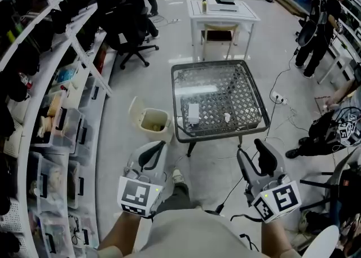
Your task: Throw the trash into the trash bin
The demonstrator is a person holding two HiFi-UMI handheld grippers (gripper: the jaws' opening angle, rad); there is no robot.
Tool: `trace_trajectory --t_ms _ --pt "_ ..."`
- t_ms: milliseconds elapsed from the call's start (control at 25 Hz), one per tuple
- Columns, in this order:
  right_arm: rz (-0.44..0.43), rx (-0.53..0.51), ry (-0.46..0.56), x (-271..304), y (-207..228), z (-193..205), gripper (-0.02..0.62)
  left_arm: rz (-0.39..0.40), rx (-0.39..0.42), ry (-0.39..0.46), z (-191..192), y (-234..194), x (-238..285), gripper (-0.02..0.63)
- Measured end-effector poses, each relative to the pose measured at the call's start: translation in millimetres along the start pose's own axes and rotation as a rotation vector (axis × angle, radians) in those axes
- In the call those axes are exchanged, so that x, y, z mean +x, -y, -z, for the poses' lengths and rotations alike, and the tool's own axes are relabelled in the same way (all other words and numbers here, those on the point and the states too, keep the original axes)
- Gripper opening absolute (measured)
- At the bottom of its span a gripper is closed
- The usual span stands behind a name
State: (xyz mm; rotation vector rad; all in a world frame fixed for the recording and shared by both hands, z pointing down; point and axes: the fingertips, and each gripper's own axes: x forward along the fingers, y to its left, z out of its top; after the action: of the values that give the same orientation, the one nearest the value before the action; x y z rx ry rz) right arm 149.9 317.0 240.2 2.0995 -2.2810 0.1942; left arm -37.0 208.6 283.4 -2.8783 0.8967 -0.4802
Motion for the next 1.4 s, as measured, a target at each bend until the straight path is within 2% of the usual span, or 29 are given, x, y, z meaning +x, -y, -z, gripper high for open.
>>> trace_trajectory --t_ms 400,840,1120,1400 --pt "0.0 0.065 -0.1 127 6 20 0.227 -0.009 -0.004 -0.056 23 -92 63 0.003" --pt "0.061 0.138 -0.251 269 15 74 0.243 0.045 -0.048 -0.162 82 -192 134 0.003" --pt "0.095 0.191 -0.392 320 23 136 0.259 0.051 -0.122 -0.228 123 -218 156 0.003" --pt "0.147 0.263 -0.525 349 41 208 0.282 0.048 -0.201 -0.304 163 -224 169 0.003"
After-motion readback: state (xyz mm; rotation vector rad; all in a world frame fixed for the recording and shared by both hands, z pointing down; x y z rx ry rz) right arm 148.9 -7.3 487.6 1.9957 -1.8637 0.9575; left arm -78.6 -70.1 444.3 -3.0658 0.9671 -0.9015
